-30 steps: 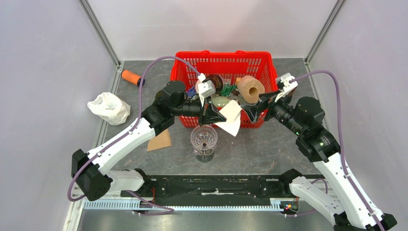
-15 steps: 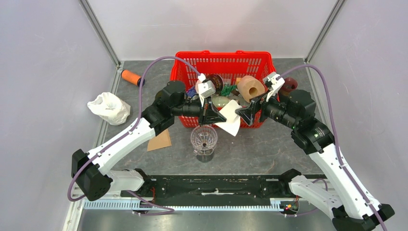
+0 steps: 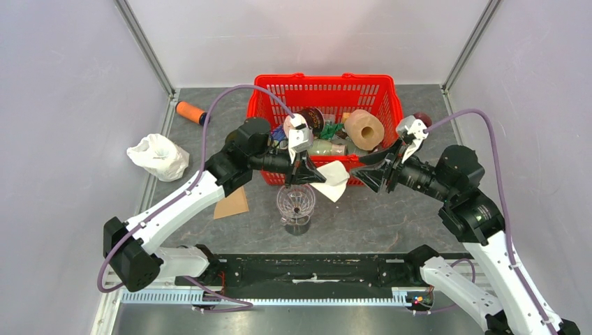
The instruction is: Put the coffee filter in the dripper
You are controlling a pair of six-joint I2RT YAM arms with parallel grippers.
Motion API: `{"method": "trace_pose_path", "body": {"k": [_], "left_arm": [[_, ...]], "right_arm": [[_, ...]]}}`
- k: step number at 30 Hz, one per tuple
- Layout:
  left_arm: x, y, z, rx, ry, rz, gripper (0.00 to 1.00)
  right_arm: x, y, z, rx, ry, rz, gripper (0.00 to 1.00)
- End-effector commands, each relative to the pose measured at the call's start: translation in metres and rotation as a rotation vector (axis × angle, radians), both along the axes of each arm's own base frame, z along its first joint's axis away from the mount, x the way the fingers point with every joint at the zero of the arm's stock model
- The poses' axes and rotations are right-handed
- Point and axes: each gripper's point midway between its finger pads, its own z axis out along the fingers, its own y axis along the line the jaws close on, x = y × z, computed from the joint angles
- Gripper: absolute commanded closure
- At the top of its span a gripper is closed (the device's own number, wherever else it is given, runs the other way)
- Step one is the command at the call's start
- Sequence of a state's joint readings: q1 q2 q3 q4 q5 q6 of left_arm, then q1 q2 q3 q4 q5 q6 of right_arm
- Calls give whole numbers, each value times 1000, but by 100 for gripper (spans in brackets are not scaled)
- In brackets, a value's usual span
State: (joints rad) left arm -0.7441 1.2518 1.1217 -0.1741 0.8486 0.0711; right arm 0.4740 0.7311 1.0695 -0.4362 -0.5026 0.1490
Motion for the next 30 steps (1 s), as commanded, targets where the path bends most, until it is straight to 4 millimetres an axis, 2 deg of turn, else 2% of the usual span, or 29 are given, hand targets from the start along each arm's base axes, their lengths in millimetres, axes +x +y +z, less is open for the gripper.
{"method": "trace_pose_path", "body": {"k": [1, 5, 9, 18, 20, 23, 30], "left_arm": [[-9, 3, 30, -45, -165, -86, 98], [-7, 1, 28, -33, -169, -97, 98], [-8, -1, 28, -35, -171, -112, 98], [-7, -2, 27, -35, -171, -119, 98], [-8, -2, 26, -34, -171, -121, 98], [-7, -2, 25, -31, -172, -119, 98], [-7, -2, 26, -36, -194, -130, 98]], "right_arm": [[-30, 11, 12, 19, -9, 159, 47], [-35, 15, 7, 5, 21, 212, 46], [-25, 14, 0, -15, 45, 167, 46], [-21, 19, 12, 43, 31, 172, 65], [-23, 21, 13, 49, 39, 188, 74], [-25, 23, 10, 45, 77, 197, 100], [-43, 31, 5, 46, 126, 328, 100]]}}
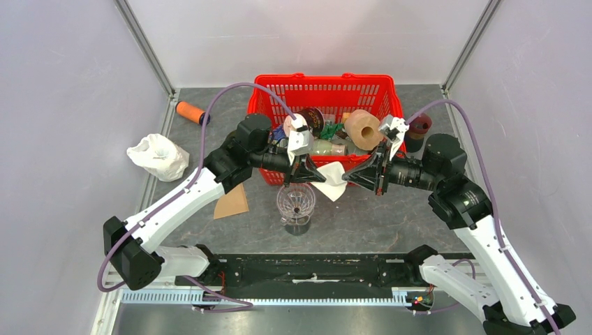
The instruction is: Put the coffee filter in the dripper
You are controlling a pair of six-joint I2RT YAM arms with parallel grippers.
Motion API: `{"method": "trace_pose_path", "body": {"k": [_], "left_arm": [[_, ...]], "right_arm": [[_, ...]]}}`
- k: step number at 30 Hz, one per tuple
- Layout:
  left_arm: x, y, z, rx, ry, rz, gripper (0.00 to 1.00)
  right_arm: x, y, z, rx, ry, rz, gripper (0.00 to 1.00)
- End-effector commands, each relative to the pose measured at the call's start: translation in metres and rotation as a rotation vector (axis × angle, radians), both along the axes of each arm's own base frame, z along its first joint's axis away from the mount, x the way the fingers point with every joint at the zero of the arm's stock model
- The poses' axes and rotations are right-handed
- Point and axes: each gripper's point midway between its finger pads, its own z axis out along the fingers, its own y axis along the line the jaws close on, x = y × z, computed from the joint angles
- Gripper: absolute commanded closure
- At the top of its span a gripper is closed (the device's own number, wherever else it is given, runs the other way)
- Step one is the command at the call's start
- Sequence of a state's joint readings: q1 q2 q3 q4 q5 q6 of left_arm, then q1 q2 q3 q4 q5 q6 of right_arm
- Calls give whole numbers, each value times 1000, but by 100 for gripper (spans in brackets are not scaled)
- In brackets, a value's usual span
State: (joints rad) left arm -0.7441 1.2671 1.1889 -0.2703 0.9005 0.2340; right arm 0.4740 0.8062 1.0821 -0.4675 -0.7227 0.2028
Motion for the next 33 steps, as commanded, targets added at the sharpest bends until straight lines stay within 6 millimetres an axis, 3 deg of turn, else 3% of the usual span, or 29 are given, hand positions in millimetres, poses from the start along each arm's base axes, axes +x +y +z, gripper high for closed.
{"method": "trace_pose_path", "body": {"k": [1, 5, 11, 16, 20, 21, 22, 26, 33], "left_arm": [[-3, -4, 17, -41, -77, -49, 98], [1, -6, 16, -36, -67, -47, 98], [-4, -11, 19, -59, -48, -91, 98], [-9, -9, 22, -73, -54, -119, 98], [-7, -7, 21, -66, -56, -92, 98], [-6, -7, 21, -66, -54, -76, 98], [-4, -7, 21, -65, -47, -62, 98], [-1, -8, 20, -64, -29, -30, 98], [-2, -7, 21, -68, -2, -16, 98]], "right_arm": [[-25, 9, 22, 60, -10, 145, 100], [-39, 15, 32, 100, 15, 251, 100], [-32, 22, 31, 130, 56, 260, 100], [-11, 17, 21, 82, 55, 132, 100], [1, -1, 17, 31, 42, -40, 100], [4, -8, 18, 23, 31, -98, 96], [7, -15, 20, 20, 18, -147, 84], [9, -32, 22, 8, -26, -250, 67], [12, -39, 29, 11, -34, -301, 55]]}}
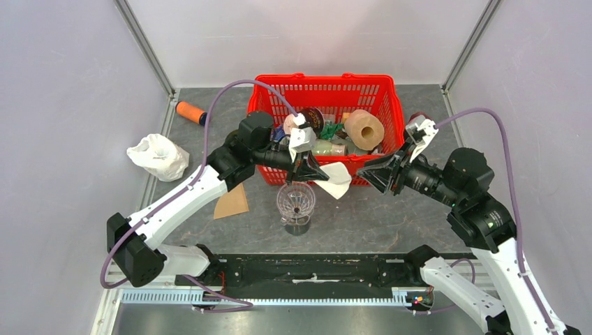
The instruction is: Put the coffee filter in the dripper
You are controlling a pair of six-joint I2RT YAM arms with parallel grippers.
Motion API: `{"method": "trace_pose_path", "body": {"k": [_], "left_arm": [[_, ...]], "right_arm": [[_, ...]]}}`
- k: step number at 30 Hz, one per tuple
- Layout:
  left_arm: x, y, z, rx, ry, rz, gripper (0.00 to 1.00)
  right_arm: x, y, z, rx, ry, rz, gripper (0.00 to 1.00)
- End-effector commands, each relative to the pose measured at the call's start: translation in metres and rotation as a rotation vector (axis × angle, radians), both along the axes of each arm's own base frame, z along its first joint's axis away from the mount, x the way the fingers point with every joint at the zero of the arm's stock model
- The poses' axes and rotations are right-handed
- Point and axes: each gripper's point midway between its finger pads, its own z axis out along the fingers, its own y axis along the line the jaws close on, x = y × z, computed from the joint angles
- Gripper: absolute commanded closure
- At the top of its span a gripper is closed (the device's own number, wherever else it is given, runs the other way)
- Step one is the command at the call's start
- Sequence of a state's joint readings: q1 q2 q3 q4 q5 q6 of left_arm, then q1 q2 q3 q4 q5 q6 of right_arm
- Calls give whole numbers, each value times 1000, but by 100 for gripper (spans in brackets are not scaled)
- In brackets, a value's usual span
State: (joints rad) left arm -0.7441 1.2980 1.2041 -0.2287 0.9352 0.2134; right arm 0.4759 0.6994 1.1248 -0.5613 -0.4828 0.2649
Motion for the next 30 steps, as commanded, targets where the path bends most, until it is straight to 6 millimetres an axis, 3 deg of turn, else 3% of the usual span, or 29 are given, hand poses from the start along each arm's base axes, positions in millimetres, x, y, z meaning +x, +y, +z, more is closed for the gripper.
{"method": "trace_pose_path", "body": {"k": [1, 8, 16, 22, 27, 30], "left_arm": [[-4, 1, 17, -47, -10, 16, 98], [5, -1, 20, -50, 21, 76, 98], [8, -3, 20, -53, 50, 93, 98], [12, -5, 18, -44, 71, 114, 98], [13, -5, 17, -40, 95, 123, 98], [8, -5, 20, -48, 129, 120, 98]], "right_arm": [[9, -5, 11, -11, -15, -51, 55], [-9, 16, 8, -7, 36, 125, 49], [2, 18, 6, -15, 46, 105, 50], [8, 19, 12, 7, 40, 85, 66], [9, 16, 12, 1, 31, 62, 72], [10, 16, 13, 2, 28, 60, 81]]}}
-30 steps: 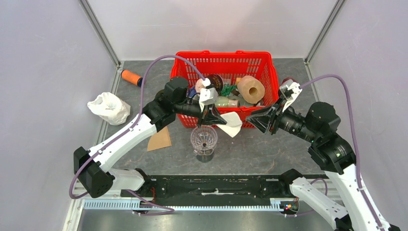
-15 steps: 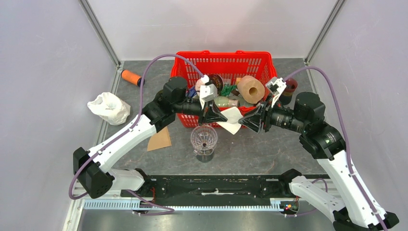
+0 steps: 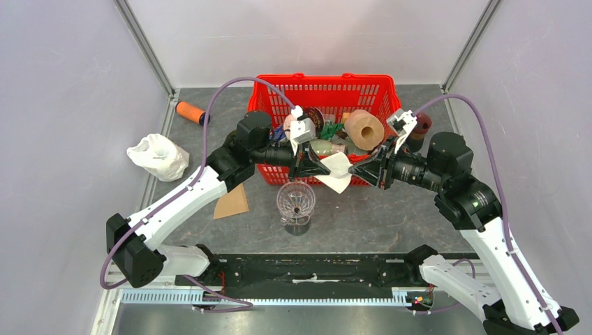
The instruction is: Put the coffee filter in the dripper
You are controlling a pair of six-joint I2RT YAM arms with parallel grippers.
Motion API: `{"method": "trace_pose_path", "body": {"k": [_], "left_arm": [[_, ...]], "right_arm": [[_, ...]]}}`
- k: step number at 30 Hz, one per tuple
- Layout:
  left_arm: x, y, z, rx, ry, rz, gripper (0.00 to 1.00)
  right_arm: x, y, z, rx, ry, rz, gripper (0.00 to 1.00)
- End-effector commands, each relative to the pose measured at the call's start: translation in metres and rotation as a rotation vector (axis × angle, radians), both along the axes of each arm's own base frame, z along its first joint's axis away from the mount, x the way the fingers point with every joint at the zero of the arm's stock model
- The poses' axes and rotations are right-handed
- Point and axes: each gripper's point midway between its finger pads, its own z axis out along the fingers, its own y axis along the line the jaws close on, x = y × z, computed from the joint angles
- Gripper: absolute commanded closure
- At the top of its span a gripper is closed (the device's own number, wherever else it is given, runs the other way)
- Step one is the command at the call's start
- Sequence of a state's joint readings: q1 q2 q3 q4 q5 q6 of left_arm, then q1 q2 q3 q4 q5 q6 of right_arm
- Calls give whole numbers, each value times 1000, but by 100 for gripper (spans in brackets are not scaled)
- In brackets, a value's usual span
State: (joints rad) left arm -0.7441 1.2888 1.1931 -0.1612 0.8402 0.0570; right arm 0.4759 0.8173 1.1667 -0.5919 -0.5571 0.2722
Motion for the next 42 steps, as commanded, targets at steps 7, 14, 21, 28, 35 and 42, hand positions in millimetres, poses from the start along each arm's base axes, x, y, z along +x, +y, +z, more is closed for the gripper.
{"method": "trace_pose_path", "body": {"k": [7, 14, 21, 28, 35, 42], "left_arm": [[-10, -2, 21, -56, 90, 5, 98], [-14, -4, 35, -72, 255, 35, 98], [-20, -11, 43, -75, 346, -19, 98], [-7, -22, 42, -76, 397, 11, 98], [-1, -30, 39, -67, 419, 0, 98], [3, -30, 32, -50, 405, 23, 98]], "right_arm": [[1, 4, 24, 21, -82, 28, 100], [26, -4, 5, -59, -57, -72, 100], [53, -11, -11, -122, -12, -186, 100], [59, 0, -13, -107, 2, -173, 100], [50, 16, -18, -115, 12, -95, 100], [39, 20, -2, -83, -36, -57, 100]]}}
